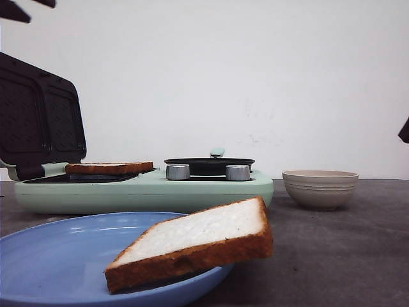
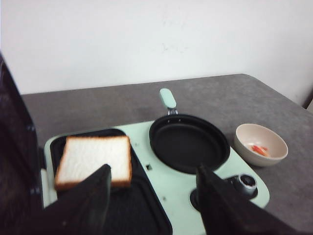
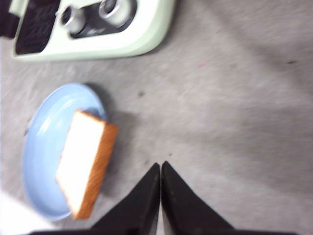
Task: Make breakfast with bread and shrimp
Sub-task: 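Raise the left gripper away from the press, then lower the right gripper and grasp the remaining bread slice on the plate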
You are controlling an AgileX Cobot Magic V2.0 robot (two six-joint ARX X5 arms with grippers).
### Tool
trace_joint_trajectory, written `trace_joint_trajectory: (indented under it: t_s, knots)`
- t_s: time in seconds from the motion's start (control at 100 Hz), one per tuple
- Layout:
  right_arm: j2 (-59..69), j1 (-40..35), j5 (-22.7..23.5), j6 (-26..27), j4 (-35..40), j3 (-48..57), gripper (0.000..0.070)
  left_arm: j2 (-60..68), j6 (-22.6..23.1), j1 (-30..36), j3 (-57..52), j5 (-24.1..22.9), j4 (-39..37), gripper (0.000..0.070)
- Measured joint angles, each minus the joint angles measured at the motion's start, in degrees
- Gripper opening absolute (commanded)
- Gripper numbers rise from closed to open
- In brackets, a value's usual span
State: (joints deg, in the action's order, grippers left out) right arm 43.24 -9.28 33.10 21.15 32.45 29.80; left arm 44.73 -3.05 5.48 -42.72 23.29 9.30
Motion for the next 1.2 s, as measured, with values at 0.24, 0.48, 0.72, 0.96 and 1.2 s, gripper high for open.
trace_joint_trajectory:
  t_s: [0.24,0.48,0.72,0.96,1.2]
  knots:
    - [4.9,-5.9,1.4,0.0,0.0,0.0,0.0260,-5.3,-0.8,-0.1,2.9,-2.4,4.9,0.0273]
    - [11.8,-12.0,2.1,0.6,-3.7,0.0,0.0373,-5.0,-0.8,0.0,3.1,-2.3,8.6,0.0347]
    - [19.4,-18.4,4.7,3.6,-10.8,0.0,0.0434,-5.0,-0.8,0.0,3.1,-2.3,11.0,0.0366]
    - [23.4,-22.9,4.9,6.9,-16.0,0.0,0.0434,-5.0,-0.5,0.0,3.1,-2.3,11.6,0.0366]
    - [24.5,-25.3,5.7,8.2,-18.2,0.0,0.0433,-5.0,-0.3,0.0,3.1,-2.3,11.5,0.0366]
